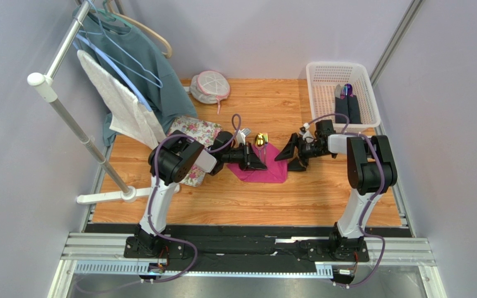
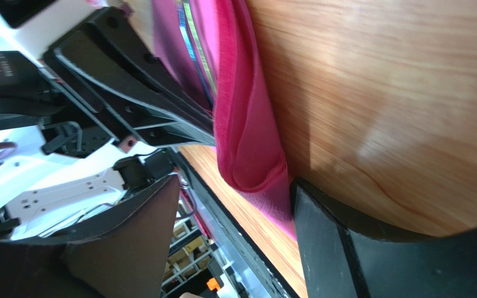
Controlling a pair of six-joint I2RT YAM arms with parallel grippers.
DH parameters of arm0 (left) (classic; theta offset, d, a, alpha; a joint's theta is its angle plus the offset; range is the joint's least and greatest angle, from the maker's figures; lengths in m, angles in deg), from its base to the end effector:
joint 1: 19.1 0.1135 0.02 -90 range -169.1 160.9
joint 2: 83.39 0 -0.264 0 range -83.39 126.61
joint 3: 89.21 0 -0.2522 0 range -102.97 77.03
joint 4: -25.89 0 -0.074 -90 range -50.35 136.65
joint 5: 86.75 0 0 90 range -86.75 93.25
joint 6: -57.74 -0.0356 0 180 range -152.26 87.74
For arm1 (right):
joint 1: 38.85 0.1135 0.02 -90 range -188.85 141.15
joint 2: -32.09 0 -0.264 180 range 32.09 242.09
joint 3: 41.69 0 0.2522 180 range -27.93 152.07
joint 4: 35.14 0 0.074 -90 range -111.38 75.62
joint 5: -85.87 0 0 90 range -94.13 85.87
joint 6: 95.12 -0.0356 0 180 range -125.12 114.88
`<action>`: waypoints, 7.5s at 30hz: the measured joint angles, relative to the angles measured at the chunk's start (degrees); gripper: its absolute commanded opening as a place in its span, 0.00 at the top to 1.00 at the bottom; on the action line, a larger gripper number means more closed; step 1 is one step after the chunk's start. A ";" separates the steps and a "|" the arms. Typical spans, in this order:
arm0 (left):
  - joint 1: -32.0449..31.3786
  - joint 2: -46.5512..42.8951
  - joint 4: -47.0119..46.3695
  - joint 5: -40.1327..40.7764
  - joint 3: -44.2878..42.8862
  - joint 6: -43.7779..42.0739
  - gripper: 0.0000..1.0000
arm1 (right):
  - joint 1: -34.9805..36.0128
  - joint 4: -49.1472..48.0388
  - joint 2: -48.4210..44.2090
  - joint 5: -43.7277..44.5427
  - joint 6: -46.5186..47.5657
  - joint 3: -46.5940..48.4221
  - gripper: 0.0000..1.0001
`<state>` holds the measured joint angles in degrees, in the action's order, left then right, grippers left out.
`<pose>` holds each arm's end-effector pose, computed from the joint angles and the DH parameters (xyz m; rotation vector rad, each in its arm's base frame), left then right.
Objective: Place the utensils on the paper napkin and roll it up
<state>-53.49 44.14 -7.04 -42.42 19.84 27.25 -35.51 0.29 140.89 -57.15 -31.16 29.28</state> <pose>0.3242 -0.2528 0.0727 0.1164 2.3528 -1.7379 0.3295 0.0477 0.1174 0.3442 2.7427 1.4330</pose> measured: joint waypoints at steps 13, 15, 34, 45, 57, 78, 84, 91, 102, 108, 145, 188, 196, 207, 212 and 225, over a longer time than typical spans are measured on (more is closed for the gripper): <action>0.00 0.22 -0.09 -0.48 -0.26 0.02 0.94 | 1.79 -8.04 -0.15 -5.97 -6.23 -3.08 0.48; 0.00 0.22 -0.11 -0.50 -0.26 0.02 0.94 | 1.79 -7.56 -0.39 -5.66 -5.75 -3.30 0.36; 0.00 0.22 -0.17 -0.48 -0.26 0.00 0.94 | 1.11 2.25 -5.62 3.04 2.29 -4.50 0.26; 0.15 0.22 -0.17 -0.50 -0.26 0.00 0.94 | -0.04 3.56 -5.73 1.14 2.78 -4.33 0.20; 0.15 0.24 -0.17 -0.50 -0.26 0.00 0.95 | -0.37 2.93 -5.70 0.59 1.79 -3.50 0.93; 0.15 0.24 -0.17 -0.52 -0.26 0.00 0.96 | 8.50 -3.82 0.44 1.62 -7.21 -2.54 1.00; 0.15 0.24 -0.24 -0.52 -0.26 0.02 0.96 | 8.48 -3.80 1.68 3.93 -7.65 -2.51 1.00; 0.15 0.22 -0.70 -0.59 -0.22 0.63 0.93 | 8.50 -2.16 2.05 4.90 -7.58 -1.44 1.00; 2.14 -6.34 0.79 -2.05 6.29 0.35 0.93 | 8.61 0.13 2.45 5.79 -6.95 -0.13 1.00; 2.34 -6.67 3.30 -2.21 7.41 -0.74 0.96 | 8.66 0.59 2.45 6.01 -6.91 0.17 1.00; 2.40 -5.68 10.56 -2.27 4.46 -4.66 1.00 | 16.11 -10.99 1.16 3.41 -23.10 0.28 1.00; 6.64 -14.58 18.71 -3.13 9.90 -10.27 0.94 | 13.86 -16.48 4.48 3.10 -23.15 -1.03 1.00; 6.62 -13.77 22.40 -2.86 9.68 -13.31 0.97 | 14.67 -16.87 4.48 3.37 -24.39 -0.87 1.00; 6.58 -12.94 22.88 -3.37 8.92 -13.49 0.97 | 16.55 -18.25 5.03 3.80 -25.62 -0.50 0.98; 6.58 -12.94 22.77 -3.34 8.85 -13.40 0.90 | 16.74 -18.91 5.66 3.85 -25.46 0.02 0.74; 10.95 -15.56 19.78 -3.37 9.99 -10.95 0.74 | 16.79 -21.75 6.03 0.48 -26.67 1.40 0.25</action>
<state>-42.54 28.58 12.74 -45.78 29.83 16.30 -18.73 -21.45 146.92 -56.67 -57.83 30.68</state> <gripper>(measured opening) 0.249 0.729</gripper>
